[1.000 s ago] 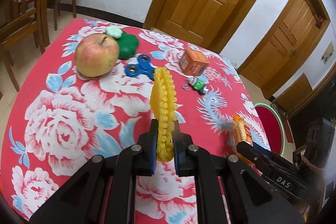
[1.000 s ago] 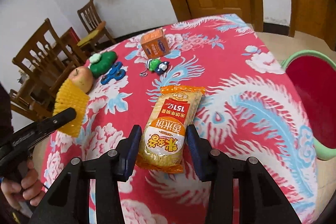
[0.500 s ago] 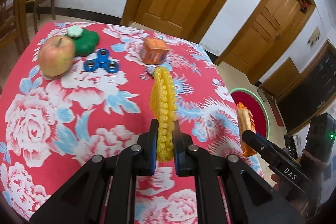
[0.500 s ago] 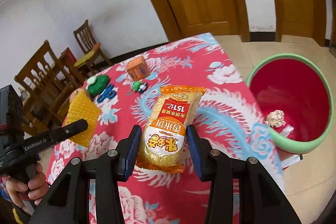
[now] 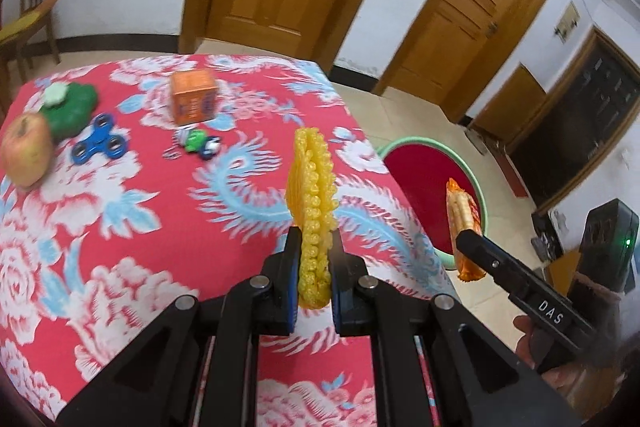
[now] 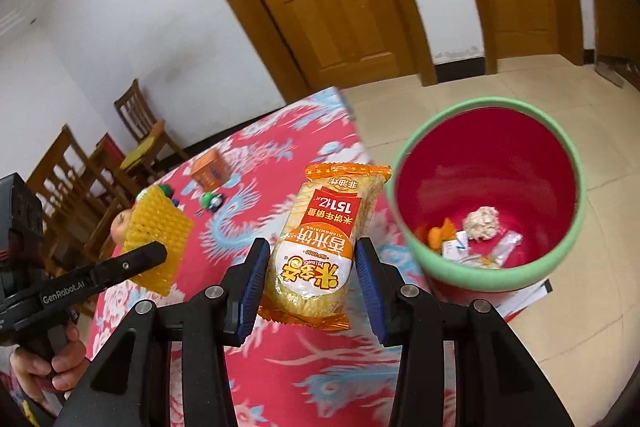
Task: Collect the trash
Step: 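Carry the snack bag with the right tool while the left tool carries the corn toy to the bin, then open the right tool over the bin dropping the snack bag while the left tool drops the corn toy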
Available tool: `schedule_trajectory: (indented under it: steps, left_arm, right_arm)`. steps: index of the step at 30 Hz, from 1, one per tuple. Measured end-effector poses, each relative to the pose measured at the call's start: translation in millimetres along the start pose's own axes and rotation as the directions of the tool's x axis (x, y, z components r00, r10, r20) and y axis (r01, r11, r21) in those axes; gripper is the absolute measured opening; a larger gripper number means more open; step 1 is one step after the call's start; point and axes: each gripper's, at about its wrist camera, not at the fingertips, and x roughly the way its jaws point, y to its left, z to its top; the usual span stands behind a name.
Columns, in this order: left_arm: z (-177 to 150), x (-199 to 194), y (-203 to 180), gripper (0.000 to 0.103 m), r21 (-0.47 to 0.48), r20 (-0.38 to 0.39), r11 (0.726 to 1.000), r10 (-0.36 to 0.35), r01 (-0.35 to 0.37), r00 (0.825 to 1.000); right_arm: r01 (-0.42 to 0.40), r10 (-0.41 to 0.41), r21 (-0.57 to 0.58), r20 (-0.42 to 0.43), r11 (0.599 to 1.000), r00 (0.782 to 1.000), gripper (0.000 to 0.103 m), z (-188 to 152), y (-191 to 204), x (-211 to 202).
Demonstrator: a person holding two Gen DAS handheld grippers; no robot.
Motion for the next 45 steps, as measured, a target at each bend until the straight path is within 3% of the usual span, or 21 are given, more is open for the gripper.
schedule_trajectory:
  steps: [11, 26, 45]
  left_arm:
    - [15.9, 28.6, -46.2, 0.011, 0.094, -0.040, 0.995, -0.029, 0.032, 0.999]
    - [26.4, 69.7, -91.0, 0.011, 0.168, -0.095, 0.983, -0.061, 0.076, 0.994]
    - [28.5, 113.2, -118.7, 0.011, 0.212, -0.161, 0.970, -0.084, 0.117, 0.983]
  right_arm:
    - [0.055, -0.060, 0.118, 0.035, 0.991, 0.998, 0.045, 6.5, -52.7, -14.1]
    - [0.109, -0.115, 0.222, 0.012, 0.969, 0.993, 0.046, 12.7, -104.0, -3.2]
    - [0.128, -0.147, 0.275, 0.046, 0.953, 0.988, 0.047, 15.8, -120.9, -10.8]
